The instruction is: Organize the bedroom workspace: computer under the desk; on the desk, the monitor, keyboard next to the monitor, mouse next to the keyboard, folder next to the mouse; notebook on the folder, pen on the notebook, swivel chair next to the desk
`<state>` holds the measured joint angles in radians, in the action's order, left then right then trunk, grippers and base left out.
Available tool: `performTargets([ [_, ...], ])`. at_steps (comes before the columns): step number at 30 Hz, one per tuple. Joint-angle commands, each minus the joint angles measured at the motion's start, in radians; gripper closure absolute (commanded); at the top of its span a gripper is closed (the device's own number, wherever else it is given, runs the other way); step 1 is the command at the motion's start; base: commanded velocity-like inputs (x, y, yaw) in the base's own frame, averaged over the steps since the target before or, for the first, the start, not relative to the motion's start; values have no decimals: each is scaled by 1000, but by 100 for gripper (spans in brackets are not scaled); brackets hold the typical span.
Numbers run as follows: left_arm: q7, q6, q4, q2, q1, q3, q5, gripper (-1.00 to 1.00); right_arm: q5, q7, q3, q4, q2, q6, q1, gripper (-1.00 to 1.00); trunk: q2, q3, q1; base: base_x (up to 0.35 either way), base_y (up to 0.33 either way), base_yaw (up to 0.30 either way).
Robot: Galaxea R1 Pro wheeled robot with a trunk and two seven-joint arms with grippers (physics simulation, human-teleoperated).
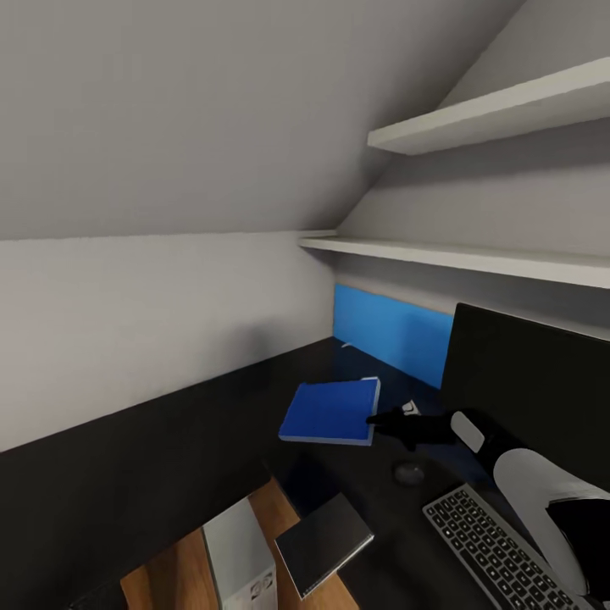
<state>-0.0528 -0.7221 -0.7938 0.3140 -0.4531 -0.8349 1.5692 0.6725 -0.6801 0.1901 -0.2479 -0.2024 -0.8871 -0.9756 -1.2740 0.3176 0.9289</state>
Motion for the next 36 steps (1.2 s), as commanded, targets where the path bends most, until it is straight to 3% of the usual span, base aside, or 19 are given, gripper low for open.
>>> performTargets([
  [1, -6, -5, -2, 1, 1, -4, 2, -100, 2, -5, 5, 0, -1, -2, 0, 100, -8, 4, 4, 0, 0, 0],
  [32, -6, -5, -7, 1, 1, -6, 0, -100, 7, 16, 1, 2, -1, 0, 3, 100, -225, 101, 123, 0, 0, 0],
  [36, -6, -5, -7, 1, 1, -6, 0, -100, 7, 16, 1, 1, -2, 0, 3, 100, -225, 101, 123, 0, 0, -26],
])
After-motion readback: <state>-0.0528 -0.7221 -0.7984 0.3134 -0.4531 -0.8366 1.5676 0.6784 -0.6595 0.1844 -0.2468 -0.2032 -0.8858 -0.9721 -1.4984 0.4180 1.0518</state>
